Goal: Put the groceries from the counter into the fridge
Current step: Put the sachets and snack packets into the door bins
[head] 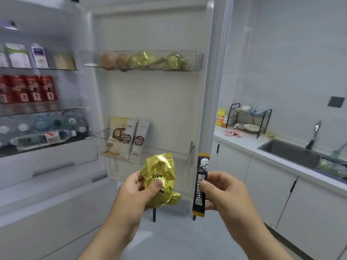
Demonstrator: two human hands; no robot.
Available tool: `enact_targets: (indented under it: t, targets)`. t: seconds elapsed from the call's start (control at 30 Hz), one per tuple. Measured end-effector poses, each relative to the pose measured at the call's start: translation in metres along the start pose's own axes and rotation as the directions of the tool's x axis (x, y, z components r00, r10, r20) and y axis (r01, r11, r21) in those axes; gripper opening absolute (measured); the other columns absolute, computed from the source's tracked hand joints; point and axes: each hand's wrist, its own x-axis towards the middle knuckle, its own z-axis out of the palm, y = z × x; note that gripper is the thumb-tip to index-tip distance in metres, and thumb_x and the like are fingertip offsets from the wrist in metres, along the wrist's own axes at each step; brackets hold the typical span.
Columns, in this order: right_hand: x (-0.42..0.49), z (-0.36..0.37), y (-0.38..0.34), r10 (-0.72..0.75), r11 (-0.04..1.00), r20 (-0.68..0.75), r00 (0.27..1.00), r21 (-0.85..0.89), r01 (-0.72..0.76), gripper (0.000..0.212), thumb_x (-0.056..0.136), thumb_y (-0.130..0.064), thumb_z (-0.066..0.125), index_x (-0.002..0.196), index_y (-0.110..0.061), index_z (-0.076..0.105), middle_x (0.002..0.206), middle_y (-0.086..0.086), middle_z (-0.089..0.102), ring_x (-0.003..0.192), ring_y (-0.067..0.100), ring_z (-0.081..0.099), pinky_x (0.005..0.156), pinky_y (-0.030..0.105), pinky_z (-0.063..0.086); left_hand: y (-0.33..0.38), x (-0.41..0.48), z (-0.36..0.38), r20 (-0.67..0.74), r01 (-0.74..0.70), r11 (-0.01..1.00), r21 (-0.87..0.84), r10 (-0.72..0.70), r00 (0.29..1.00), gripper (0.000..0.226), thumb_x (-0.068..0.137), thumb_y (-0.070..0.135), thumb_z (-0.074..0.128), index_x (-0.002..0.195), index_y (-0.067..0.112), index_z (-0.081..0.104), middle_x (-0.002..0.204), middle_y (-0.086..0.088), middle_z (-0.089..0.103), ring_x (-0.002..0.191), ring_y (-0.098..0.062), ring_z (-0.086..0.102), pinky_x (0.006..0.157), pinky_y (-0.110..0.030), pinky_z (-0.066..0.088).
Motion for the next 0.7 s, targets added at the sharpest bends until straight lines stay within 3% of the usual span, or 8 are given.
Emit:
enact_targets:
  t: [0.1,0.2,0.33,0.43,0.57,0.7]
  targets:
    - [0.019,0.008,-0.009,-0.009,0.999,0.076,0.997,-0.031,0.012,0.012,0.088,-0.001,0.067,0.085,-0.011,0.073,0.077,0.009,0.075,0.062,0.015,0.067,0.055,0.028,0.054,0.011,0.006,-0.004,-0.064,-0.055,0.998,0.017,0.056,0.996,0.057,0.064,0.017,0.084,0.114,0.009,0.059,0.1,-0.011,0.075,0.091,-0.03,0.073,0.075,-0.041,0.061]
    - [0.034,0.015,-0.011,-0.006,0.999,0.12,0.993,-0.041,0.011,0.008,0.087,-0.001,0.07,0.084,-0.009,0.072,0.066,0.003,0.072,0.056,0.011,0.063,0.058,0.028,0.054,0.014,0.01,-0.005,-0.135,-0.089,0.996,0.01,0.09,0.987,0.048,0.065,0.016,0.074,0.111,0.011,0.06,0.098,-0.009,0.076,0.086,-0.026,0.074,0.067,-0.032,0.061]
    - [0.052,0.024,-0.01,0.003,0.999,0.172,0.985,-0.052,0.006,0.006,0.087,-0.001,0.07,0.086,-0.007,0.071,0.066,0.004,0.071,0.056,0.012,0.063,0.063,0.034,0.057,0.017,0.015,-0.011,-0.186,-0.13,0.99,0.05,0.137,0.973,0.049,0.065,0.015,0.074,0.112,0.011,0.06,0.097,-0.009,0.076,0.086,-0.029,0.073,0.069,-0.037,0.061]
    - [0.066,0.03,-0.014,-0.019,0.998,0.176,0.984,-0.06,0.03,0.006,0.087,-0.001,0.069,0.084,-0.007,0.07,0.067,0.005,0.071,0.057,0.014,0.062,0.064,0.037,0.058,0.023,0.025,-0.022,-0.203,-0.146,0.984,0.098,0.164,0.965,0.058,0.061,0.011,0.087,0.112,0.01,0.061,0.097,-0.01,0.075,0.089,-0.032,0.073,0.075,-0.041,0.061]
    - [0.087,0.042,-0.023,-0.054,0.996,0.169,0.984,-0.059,0.065,0.007,0.087,0.0,0.069,0.084,-0.006,0.069,0.066,0.004,0.069,0.054,0.011,0.06,0.063,0.036,0.058,0.031,0.051,-0.037,-0.209,-0.187,0.977,0.107,0.205,0.956,0.06,0.059,0.011,0.089,0.112,0.01,0.061,0.098,-0.012,0.075,0.091,-0.033,0.072,0.078,-0.045,0.06]
    - [0.11,0.063,-0.033,-0.093,0.991,0.155,0.984,-0.08,0.106,0.008,0.087,0.0,0.069,0.084,-0.008,0.069,0.066,0.002,0.069,0.054,0.01,0.06,0.064,0.033,0.06,0.04,0.086,-0.052,-0.195,-0.239,0.966,0.094,0.253,0.948,0.046,0.062,0.018,0.075,0.106,0.015,0.062,0.094,-0.008,0.076,0.087,-0.028,0.073,0.066,-0.032,0.06]
